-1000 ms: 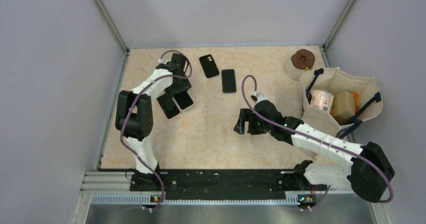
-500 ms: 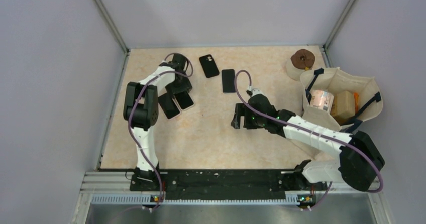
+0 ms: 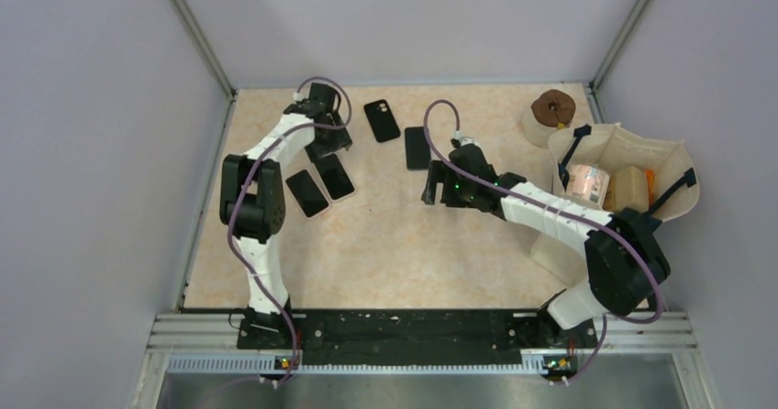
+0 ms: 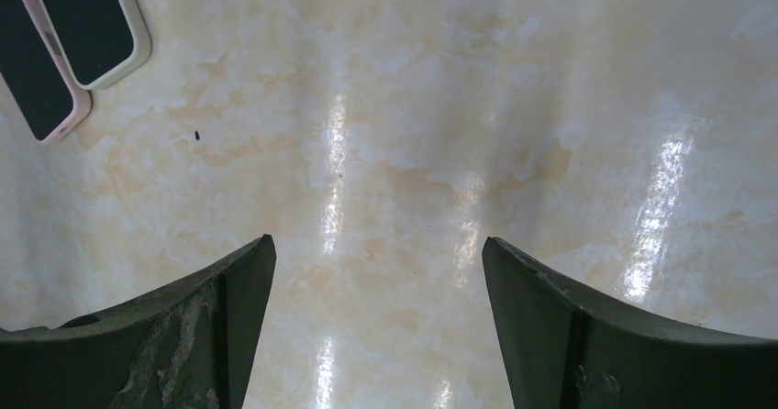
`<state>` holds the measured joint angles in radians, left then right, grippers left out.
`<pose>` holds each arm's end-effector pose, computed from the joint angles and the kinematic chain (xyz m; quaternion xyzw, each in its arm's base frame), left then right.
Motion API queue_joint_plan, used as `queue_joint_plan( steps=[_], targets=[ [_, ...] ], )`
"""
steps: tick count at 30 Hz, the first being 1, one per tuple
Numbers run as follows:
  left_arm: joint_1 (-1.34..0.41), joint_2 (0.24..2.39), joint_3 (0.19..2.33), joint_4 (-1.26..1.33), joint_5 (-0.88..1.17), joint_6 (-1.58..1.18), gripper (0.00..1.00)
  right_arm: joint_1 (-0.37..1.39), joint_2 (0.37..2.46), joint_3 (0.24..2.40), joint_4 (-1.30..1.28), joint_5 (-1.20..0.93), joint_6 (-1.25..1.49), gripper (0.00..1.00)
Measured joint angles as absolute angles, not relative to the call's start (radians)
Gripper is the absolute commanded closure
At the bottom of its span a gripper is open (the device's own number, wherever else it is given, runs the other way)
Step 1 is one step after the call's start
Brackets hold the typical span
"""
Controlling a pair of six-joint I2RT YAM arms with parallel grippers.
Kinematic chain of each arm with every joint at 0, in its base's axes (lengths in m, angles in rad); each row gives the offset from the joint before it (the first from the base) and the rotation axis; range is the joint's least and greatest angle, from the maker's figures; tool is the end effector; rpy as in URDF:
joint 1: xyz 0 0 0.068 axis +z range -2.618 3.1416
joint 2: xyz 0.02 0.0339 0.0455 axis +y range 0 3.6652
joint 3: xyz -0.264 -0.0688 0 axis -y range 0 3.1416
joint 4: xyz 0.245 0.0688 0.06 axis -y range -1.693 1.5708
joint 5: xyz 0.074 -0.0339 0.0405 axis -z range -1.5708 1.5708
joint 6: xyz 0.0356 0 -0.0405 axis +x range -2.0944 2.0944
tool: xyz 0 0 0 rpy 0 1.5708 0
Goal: Put the phone into the phone case
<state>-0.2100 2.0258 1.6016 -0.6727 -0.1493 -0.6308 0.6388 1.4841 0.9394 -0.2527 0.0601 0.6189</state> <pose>0.4254 -0.0853 0.2073 -0.2196 0.9443 -0.0294 0.2433 0.2536 0.1857 0.2225 0.0021 0.9258 0.1992 0.3212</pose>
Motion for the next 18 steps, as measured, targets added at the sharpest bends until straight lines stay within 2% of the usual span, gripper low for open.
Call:
queue_joint_plan(
  steps=[3, 7, 18],
  targets=[
    [-0.211, 2.036, 1.695, -0.663, -0.146, -0.656, 0.43, 0.637, 1.484, 0.945, -0.253, 0.061, 0.620, 0.20],
    [-0.225, 2.105, 1.847, -0.607, -0.160, -0.703, 0.48, 0.637, 1.473, 0.945, -0.264, 0.063, 0.621, 0.20],
    [-0.307, 2.380, 2.025, -0.511, -0.178, -0.802, 0.48, 0.637, 1.354, 0.928, -0.318, 0.073, 0.622, 0.21]
  ],
)
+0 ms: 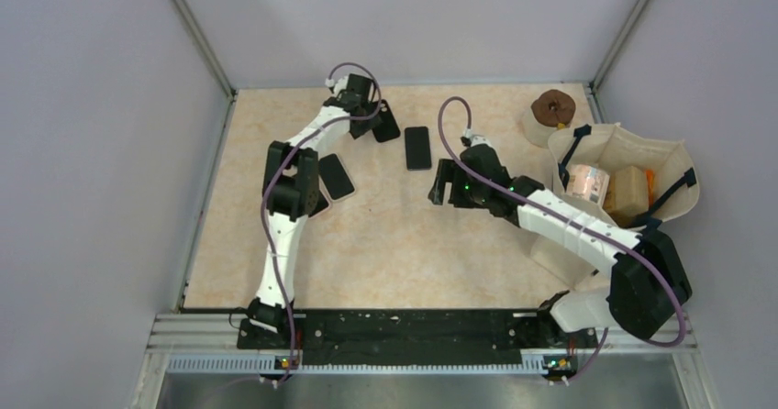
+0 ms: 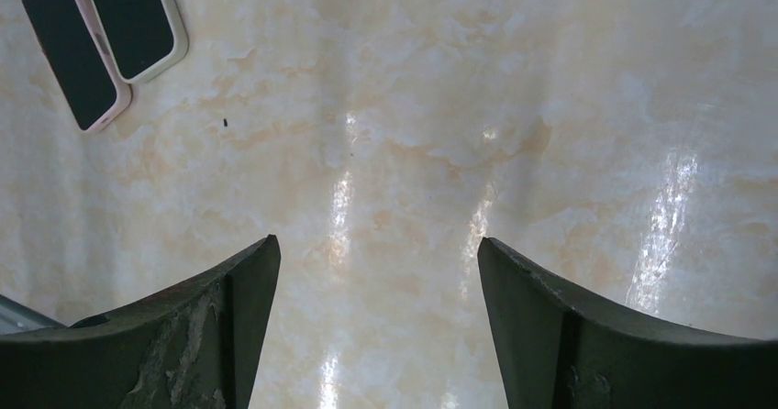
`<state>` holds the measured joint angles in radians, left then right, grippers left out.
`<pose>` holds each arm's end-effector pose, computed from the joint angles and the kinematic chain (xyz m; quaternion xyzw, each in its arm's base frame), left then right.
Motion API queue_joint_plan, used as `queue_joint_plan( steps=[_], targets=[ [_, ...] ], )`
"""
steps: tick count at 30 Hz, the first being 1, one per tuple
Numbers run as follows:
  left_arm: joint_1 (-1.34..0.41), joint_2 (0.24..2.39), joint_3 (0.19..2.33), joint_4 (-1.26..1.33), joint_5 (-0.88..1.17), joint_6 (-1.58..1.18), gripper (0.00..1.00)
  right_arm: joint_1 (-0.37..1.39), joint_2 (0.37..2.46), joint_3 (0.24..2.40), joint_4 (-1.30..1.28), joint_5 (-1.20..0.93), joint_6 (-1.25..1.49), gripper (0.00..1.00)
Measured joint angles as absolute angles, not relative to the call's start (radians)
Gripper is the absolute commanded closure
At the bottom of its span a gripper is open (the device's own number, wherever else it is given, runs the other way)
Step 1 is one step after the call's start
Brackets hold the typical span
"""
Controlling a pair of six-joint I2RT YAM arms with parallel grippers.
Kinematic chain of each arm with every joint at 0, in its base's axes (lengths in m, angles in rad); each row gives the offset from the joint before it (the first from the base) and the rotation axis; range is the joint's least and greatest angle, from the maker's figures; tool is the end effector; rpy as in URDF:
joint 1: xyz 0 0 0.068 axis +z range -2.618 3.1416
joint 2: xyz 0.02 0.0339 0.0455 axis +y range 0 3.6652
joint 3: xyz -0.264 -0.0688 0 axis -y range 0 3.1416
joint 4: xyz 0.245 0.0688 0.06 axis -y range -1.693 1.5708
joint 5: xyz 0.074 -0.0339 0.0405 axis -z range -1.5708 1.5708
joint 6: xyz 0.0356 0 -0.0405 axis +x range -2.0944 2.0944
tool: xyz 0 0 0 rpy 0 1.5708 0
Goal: Put the phone into the phone case
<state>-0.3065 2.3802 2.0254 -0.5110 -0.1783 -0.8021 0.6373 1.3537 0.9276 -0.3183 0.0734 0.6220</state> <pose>0.5094 -0.1546 0.1837 -0.2591 0.8987 -0.1100 0.3364 0.2359 0.1714 0.2505 0.0077 0.9153 0.2091 0.3441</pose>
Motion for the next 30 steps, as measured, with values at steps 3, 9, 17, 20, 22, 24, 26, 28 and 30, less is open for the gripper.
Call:
queue_joint_plan(
  steps=[3, 9, 17, 20, 22, 24, 26, 28, 30],
  targets=[
    [-0.330, 2.430, 2.081, -0.510, -0.196, -0.821, 0.52, 0.637, 1.334, 0.915, -0.332, 0.075, 0.623, 0.21],
    [-0.365, 2.461, 2.151, -0.563, -0.284, -0.868, 0.56, 0.637, 1.313, 0.894, -0.352, 0.075, 0.623, 0.21],
    [-0.381, 2.510, 2.214, -0.654, -0.366, -0.923, 0.60, 0.637, 1.289, 0.881, -0.353, 0.065, 0.620, 0.21],
    [-0.387, 2.522, 2.232, -0.665, -0.383, -0.939, 0.67, 0.637, 1.273, 0.868, -0.358, 0.059, 0.617, 0.21],
    [-0.392, 2.527, 2.239, -0.669, -0.391, -0.948, 0.75, 0.637, 1.265, 0.863, -0.360, 0.056, 0.612, 0.21],
    [-0.396, 2.529, 2.241, -0.673, -0.398, -0.953, 0.89, 0.637, 1.262, 0.863, -0.362, 0.054, 0.609, 0.21],
    [-0.400, 2.529, 2.241, -0.682, -0.403, -0.962, 1.00, 0.636, 1.261, 0.862, -0.362, 0.053, 0.605, 0.21],
    [-0.406, 2.529, 2.241, -0.690, -0.414, -0.961, 1.00, 0.634, 1.260, 0.862, -0.362, 0.049, 0.602, 0.21],
    [-0.410, 2.528, 2.234, -0.687, -0.421, -0.957, 1.00, 0.628, 1.259, 0.862, -0.362, 0.045, 0.601, 0.21]
  ],
)
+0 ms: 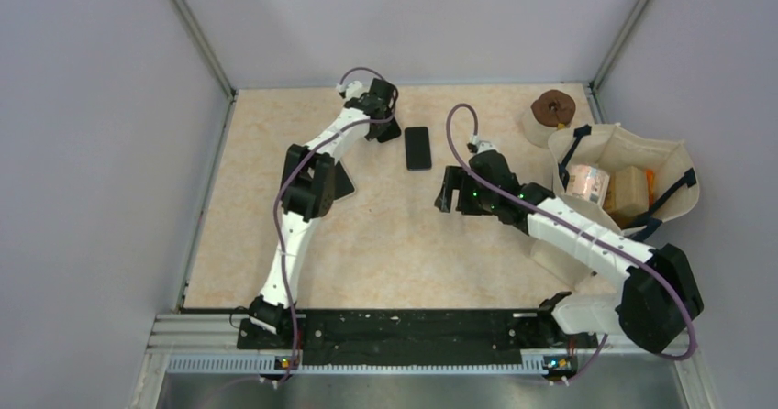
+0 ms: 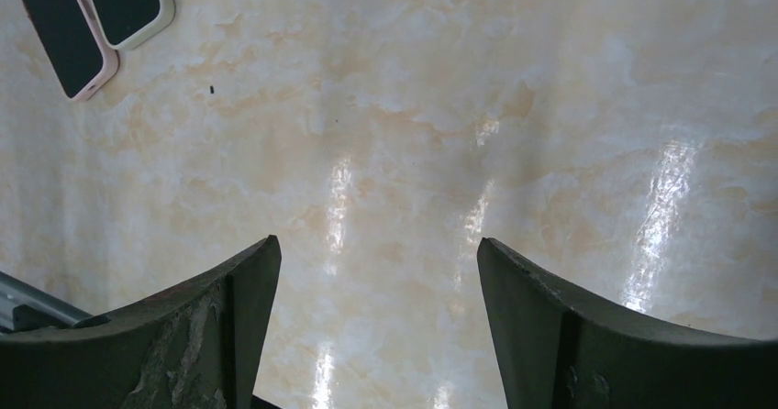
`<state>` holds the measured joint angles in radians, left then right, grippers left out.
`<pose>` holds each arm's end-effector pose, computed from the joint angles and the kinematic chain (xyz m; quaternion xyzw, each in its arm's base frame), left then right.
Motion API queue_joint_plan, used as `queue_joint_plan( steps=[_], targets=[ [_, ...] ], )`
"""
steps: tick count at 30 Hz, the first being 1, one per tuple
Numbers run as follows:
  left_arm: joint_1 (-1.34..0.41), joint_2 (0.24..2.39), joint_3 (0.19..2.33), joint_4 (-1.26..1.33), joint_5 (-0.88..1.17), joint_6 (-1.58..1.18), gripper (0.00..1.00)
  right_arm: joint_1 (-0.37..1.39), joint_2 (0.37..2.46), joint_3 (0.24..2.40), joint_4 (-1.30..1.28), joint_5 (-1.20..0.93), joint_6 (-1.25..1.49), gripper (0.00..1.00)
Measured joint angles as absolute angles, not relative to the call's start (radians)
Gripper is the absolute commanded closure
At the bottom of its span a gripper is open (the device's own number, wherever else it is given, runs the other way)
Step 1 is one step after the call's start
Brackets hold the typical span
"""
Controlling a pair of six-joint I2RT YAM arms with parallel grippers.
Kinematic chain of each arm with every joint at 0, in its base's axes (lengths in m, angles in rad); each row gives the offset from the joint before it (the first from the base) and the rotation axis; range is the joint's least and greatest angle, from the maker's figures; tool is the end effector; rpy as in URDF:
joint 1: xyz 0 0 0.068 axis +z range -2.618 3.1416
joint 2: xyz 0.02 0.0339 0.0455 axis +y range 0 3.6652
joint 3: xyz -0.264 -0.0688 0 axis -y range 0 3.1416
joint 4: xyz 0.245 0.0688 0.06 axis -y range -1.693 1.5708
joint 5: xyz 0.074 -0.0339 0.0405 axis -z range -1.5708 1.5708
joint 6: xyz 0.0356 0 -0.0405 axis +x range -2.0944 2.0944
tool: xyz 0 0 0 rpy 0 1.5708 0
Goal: Put the phone into the phone case
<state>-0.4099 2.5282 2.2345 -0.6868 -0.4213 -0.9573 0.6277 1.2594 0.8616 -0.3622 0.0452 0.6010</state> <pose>0.5075 -0.2046 0.1635 -0.3114 0.8843 -0.0246 0.3469 0.2176 0.1559 0.2497 -0.0034 0.9187 0.2103 0.3342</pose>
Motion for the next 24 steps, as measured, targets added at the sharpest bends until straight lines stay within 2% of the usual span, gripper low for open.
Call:
queue_joint_plan(
  steps=[4, 7, 18, 24],
  targets=[
    [-0.418, 2.475, 2.131, -0.617, -0.421, -0.926, 1.00, 0.598, 1.263, 0.863, -0.361, 0.037, 0.593, 0.21],
    [-0.430, 2.372, 1.967, -0.580, -0.376, -0.883, 1.00, 0.565, 1.307, 0.888, -0.355, 0.027, 0.587, 0.21],
    [-0.602, 1.845, 1.238, -0.550, -0.248, -0.847, 1.00, 0.523, 1.660, 1.158, -0.311, 0.041, 0.570, 0.18],
    [-0.658, 1.649, 0.995, -0.517, -0.213, -0.894, 1.00, 0.518, 1.862, 1.327, -0.282, 0.052, 0.548, 0.17]
  ],
)
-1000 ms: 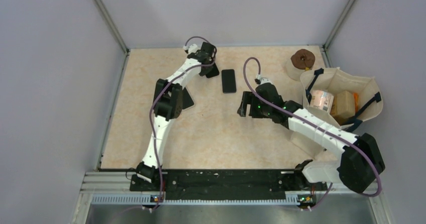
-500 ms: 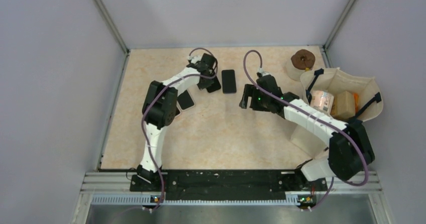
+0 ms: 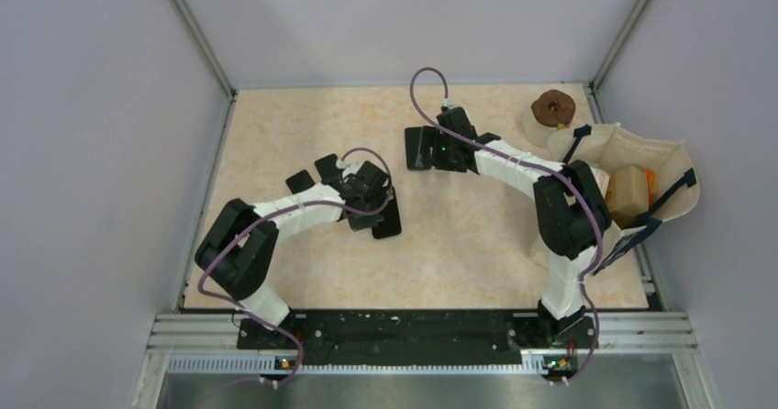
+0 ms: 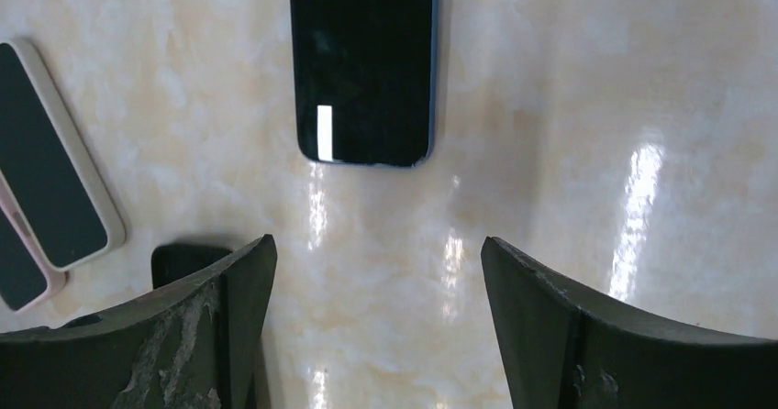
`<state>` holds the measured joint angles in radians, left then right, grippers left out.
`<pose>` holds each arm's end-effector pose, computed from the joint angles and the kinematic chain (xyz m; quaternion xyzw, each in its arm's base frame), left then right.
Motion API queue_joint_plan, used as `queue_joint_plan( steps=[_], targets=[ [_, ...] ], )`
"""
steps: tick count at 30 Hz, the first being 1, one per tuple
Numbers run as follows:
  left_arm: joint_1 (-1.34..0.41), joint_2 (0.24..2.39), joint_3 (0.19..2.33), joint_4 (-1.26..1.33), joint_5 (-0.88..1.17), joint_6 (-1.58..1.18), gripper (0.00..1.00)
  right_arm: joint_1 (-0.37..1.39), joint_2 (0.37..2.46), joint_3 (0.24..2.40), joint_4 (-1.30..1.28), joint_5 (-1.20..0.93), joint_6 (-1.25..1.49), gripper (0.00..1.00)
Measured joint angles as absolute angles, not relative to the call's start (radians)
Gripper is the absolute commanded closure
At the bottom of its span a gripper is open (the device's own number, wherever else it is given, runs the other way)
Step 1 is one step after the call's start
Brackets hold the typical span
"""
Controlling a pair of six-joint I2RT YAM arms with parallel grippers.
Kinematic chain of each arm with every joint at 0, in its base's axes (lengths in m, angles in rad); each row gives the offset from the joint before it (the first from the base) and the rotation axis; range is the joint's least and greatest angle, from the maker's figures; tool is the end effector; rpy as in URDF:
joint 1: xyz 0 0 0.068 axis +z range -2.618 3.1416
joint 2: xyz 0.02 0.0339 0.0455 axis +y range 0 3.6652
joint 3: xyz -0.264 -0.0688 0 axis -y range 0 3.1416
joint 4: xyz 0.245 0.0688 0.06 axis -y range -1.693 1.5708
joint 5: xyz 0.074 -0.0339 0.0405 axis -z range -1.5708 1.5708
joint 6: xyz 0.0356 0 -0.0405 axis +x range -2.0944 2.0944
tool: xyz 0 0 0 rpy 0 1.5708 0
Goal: Put the phone into the phone case
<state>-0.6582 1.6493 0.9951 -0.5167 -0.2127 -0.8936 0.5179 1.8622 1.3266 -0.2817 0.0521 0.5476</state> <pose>0.2530 -0.1861 0.1750 -0.1354 0.9653 -0.0641 0.2138 0.3590 0.2024 0.2130 0.0234 0.9293 0.1659 0.3291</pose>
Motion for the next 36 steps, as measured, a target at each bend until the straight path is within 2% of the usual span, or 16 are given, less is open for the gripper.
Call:
queue_joint_plan(
  steps=[2, 5, 9, 11, 17, 29, 33, 36],
  targets=[
    [-0.666, 1.612, 0.950, -0.499, -0.200, -0.905, 0.98, 0.517, 1.917, 1.373, -0.282, 0.051, 0.535, 0.17],
    [-0.671, 1.576, 0.904, -0.475, -0.184, -0.916, 0.70, 0.514, 2.008, 1.463, -0.301, 0.051, 0.513, 0.17],
    [-0.674, 1.554, 0.888, -0.467, -0.164, -0.914, 0.46, 0.514, 2.091, 1.542, -0.313, 0.041, 0.493, 0.16],
    [-0.674, 1.538, 0.887, -0.467, -0.162, -0.910, 0.38, 0.514, 2.121, 1.569, -0.324, 0.035, 0.488, 0.16],
    [-0.670, 1.468, 0.887, -0.472, -0.172, -0.905, 0.35, 0.519, 2.193, 1.675, -0.366, 0.049, 0.471, 0.16],
    [-0.588, 1.391, 0.871, -0.492, -0.153, -0.865, 0.35, 0.584, 2.393, 2.003, -0.580, 0.281, 0.434, 0.17],
    [-0.567, 1.357, 0.871, -0.493, -0.146, -0.854, 0.36, 0.597, 2.405, 2.018, -0.594, 0.314, 0.436, 0.29],
    [-0.564, 1.355, 0.871, -0.494, -0.144, -0.849, 0.38, 0.600, 2.403, 2.009, -0.591, 0.319, 0.445, 0.46]
  ],
)
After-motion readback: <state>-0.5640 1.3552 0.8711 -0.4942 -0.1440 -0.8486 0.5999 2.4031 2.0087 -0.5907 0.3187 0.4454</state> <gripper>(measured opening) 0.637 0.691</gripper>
